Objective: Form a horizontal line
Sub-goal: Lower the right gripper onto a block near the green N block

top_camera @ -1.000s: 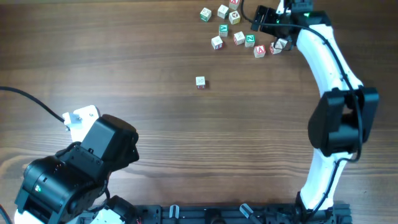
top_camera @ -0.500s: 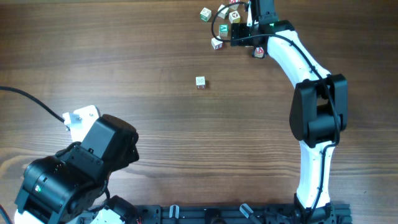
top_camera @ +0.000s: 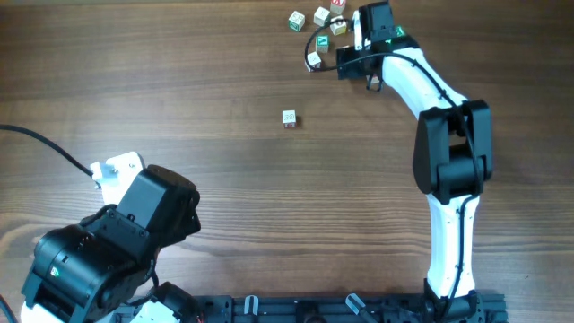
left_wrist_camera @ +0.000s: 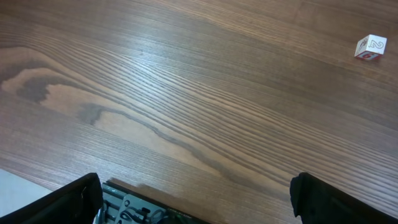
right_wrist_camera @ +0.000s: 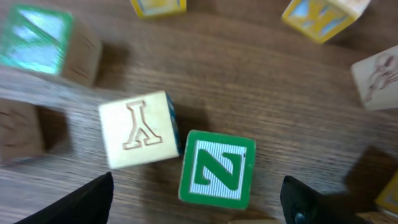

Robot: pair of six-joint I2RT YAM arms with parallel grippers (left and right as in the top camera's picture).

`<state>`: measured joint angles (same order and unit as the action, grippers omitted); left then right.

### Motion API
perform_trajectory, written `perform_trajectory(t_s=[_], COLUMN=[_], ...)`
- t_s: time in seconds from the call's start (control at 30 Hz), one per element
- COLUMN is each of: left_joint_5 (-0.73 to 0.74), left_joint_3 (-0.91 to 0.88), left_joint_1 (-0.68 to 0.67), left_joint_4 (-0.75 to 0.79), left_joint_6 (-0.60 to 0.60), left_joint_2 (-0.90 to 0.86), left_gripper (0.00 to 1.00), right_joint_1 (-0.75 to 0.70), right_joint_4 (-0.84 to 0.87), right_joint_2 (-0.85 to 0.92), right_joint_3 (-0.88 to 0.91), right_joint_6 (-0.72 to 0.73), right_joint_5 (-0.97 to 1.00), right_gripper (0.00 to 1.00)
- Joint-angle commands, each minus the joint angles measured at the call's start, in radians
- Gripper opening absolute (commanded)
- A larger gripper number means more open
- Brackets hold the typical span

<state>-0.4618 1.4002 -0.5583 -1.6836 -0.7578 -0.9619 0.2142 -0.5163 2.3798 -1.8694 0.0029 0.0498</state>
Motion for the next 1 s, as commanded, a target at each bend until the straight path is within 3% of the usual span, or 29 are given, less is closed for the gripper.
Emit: perform_trajectory(t_s=[0.0,0.6,0.77,0.97], left_joint_5=[0.001,0.001,0.001,0.001], left_joint_3=[0.003,0.003,0.003,0.003], left_joint_1=[0.000,0.000,0.000,0.000], left_joint_4=[0.000,0.000,0.000,0.000], left_joint_6=[-0.002,-0.002,-0.002,-0.002], left_joint_2=[0.004,0.004,0.004,0.004], left_gripper=[1.00,1.00,1.00,1.00], right_joint_1=[0.000,-0.013,-0.013,-0.010], right_joint_4=[0.018,0.086,0.103,0.062], right_joint_2=[0.020,0.076,0.076,0.076], right_joint_3=[-0.021,-0.021,-0.021,-0.037], right_joint_6=[-0.031,-0.028,0.005,0.031], right_joint_5=[0.033,0.033,0.032,0.032], right_gripper=[0.83,0.63,0.47,0.36])
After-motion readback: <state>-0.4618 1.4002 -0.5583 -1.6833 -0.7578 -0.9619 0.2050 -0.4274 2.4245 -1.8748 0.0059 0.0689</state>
